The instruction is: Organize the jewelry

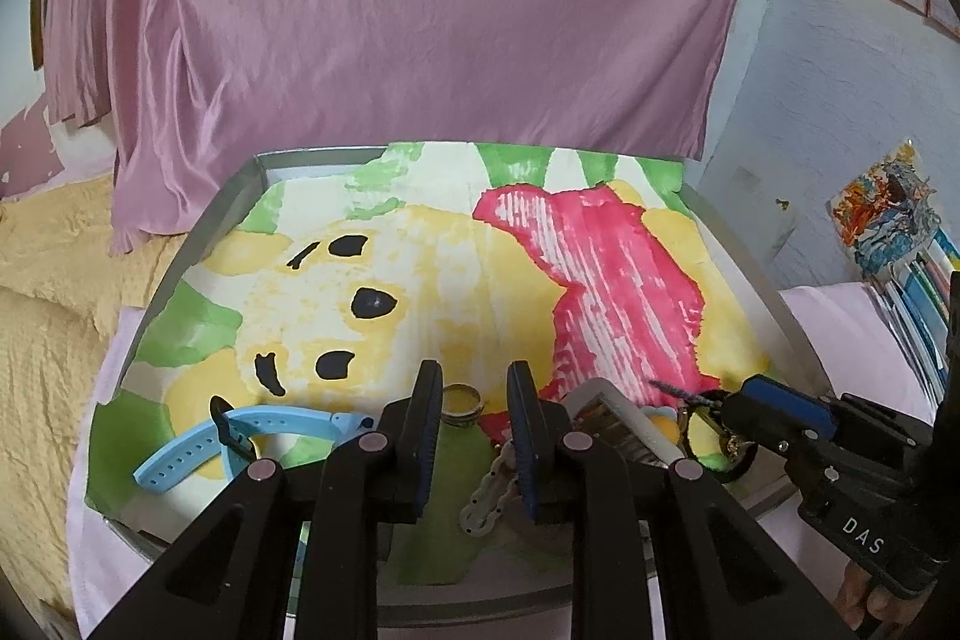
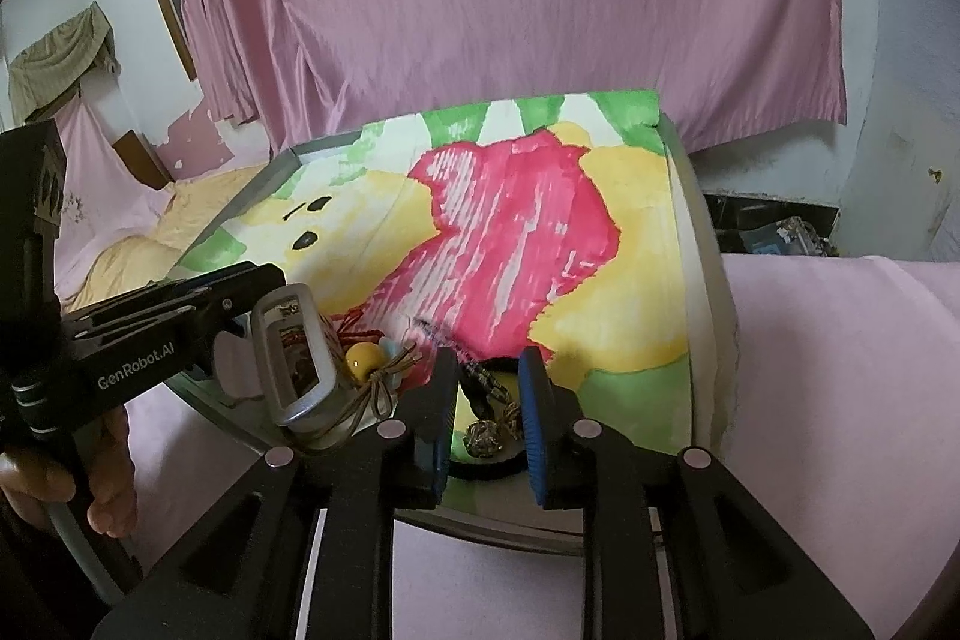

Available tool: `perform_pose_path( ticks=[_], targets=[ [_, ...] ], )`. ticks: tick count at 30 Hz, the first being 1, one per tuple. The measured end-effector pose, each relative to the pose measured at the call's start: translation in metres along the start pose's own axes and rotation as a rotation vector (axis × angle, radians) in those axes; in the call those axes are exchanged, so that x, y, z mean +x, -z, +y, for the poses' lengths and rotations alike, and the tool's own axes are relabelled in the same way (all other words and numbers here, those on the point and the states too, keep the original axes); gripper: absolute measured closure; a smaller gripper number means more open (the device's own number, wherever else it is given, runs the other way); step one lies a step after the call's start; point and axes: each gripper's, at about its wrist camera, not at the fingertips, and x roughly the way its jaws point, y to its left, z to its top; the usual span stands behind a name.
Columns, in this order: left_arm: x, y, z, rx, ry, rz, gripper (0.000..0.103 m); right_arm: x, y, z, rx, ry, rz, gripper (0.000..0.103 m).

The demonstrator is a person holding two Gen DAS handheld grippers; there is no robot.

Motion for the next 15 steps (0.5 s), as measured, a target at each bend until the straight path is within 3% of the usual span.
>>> perform_pose_path(
  ticks=[5,6,8,9,10,15],
  targets=[
    [-0.015,0.0,-0.002,0.011,0.01,-0.047,0.073,-0.017,0.0,0.002,-0.001,-0.001,-0.063,0.084],
    [-0.02,0.001,-0.003,0.011,0.016,-0.063,0.069,-0.022,0.0,0.003,-0.001,-0.003,-0.078,0.082],
    [-0.029,0.003,-0.004,0.012,0.023,-0.093,0.062,-0.034,0.001,0.004,0.001,0.001,-0.118,0.067],
    [-0.037,0.005,-0.004,0.012,0.025,-0.116,0.053,-0.039,0.001,0.004,0.001,0.002,-0.136,0.06],
    [-0.043,0.006,-0.003,0.009,0.028,-0.136,0.044,-0.046,0.003,0.006,0.0,0.003,-0.161,0.06],
    [-0.078,0.02,0.002,-0.005,0.018,-0.228,0.037,-0.079,0.012,0.011,-0.013,0.009,-0.261,0.06]
  ],
)
